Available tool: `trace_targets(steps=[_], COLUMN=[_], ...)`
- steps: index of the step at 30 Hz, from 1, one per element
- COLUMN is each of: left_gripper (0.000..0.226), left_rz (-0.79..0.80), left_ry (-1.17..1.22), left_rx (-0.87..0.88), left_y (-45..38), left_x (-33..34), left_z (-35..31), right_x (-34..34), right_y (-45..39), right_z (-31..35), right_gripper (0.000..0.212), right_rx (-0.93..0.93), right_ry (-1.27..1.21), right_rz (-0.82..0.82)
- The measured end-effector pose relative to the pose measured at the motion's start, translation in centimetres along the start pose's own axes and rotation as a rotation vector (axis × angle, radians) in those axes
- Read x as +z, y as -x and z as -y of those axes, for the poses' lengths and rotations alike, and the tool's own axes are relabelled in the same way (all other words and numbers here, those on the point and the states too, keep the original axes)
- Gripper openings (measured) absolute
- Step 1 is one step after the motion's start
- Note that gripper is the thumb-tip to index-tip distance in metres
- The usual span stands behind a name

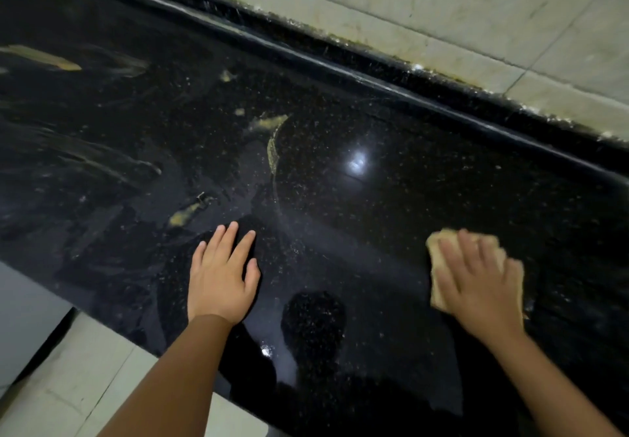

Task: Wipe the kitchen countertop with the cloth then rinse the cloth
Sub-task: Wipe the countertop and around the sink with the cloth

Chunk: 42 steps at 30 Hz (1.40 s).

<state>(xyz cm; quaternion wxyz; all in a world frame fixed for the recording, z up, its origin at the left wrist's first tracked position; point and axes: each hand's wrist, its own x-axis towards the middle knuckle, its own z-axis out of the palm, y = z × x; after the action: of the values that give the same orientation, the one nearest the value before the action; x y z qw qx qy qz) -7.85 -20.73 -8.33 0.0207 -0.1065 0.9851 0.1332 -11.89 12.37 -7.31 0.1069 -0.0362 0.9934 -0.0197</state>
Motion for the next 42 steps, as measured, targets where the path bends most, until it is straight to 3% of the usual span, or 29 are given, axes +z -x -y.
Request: trace_targets(steps=[3, 8, 14, 21, 26, 31, 37, 39, 42], left_gripper=[0.061, 0.061, 0.060, 0.044, 0.048, 0.049, 0.043, 0.031, 0.038], left_rz=[-0.017, -0.001, 0.034, 0.062, 0.107, 0.228, 0.269, 0.201, 0.208], left_ry=[0.013, 0.012, -0.040, -0.069, 0.042, -0.061, -0.063, -0.045, -0.105], left_rx=[0.000, 0.020, 0.005, -0.090, 0.188, 0.464, 0.542, 0.589, 0.544], left_y=[0.0, 0.2, 0.7, 1.1, 3.8, 8.7, 10.3, 9.9, 8.7], left_x=[0.0, 0.4, 0.3, -0.3, 0.1, -0.1, -1.0, -1.2, -2.6], left_z=[0.0, -0.7, -0.3, -2.2, -7.2, -8.3, -3.7, -1.4, 2.0], right_x=[-2.1, -3.8, -1.7, 0.8, 2.5, 5.3, 5.4, 5.9, 3.2], right_y=[-6.3, -11.8, -6.9, 4.7, 12.6, 21.9, 24.4, 23.6, 20.3], right_z=[-1.5, -0.8, -1.3, -4.2, 0.0, 5.4, 8.7, 9.6, 11.8], right_gripper=[0.052, 0.050, 0.050, 0.054, 0.082, 0.062, 0.064, 0.056, 0.080], right_rx=[0.224, 0.270, 0.217, 0.471, 0.536, 0.723, 0.770, 0.717, 0.622], right_ry=[-0.103, -0.147, -0.090, -0.146, -0.186, -0.299, -0.338, -0.251, -0.130], right_rz=[0.042, 0.104, 0.060, -0.026, 0.026, -0.059, -0.017, -0.038, 0.027])
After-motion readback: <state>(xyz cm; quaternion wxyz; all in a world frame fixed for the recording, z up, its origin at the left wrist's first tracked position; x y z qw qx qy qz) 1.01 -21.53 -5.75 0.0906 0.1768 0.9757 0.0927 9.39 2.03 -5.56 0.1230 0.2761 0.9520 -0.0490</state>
